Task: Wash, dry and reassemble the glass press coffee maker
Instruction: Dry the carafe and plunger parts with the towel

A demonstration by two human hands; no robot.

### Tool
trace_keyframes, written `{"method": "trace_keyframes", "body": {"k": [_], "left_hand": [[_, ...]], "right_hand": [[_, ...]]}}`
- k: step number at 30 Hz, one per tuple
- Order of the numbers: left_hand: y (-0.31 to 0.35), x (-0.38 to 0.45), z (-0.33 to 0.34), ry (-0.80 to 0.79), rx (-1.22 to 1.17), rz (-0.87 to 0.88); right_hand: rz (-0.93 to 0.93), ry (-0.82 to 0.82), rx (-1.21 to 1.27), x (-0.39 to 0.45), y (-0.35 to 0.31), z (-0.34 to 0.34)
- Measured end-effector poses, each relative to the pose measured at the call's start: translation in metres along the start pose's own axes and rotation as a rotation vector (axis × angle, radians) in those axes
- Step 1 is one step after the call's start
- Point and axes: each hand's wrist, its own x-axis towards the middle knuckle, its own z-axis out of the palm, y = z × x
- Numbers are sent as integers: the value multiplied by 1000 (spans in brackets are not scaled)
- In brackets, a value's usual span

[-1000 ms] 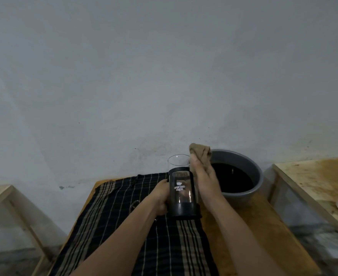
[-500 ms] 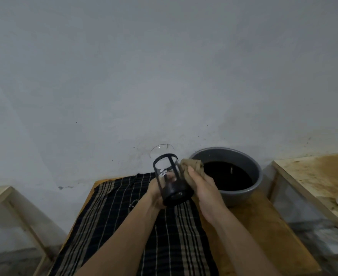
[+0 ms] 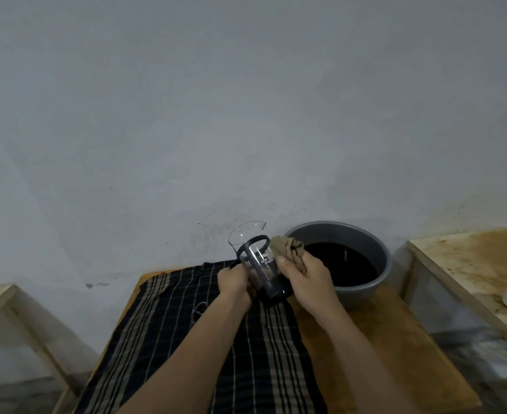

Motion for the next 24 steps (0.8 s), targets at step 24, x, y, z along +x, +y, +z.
{"method": "trace_keyframes", "body": {"k": [24], "left_hand": [[-5, 3, -7, 168, -127, 19]], "right_hand": [[-293, -49, -254, -27, 34, 15]]}}
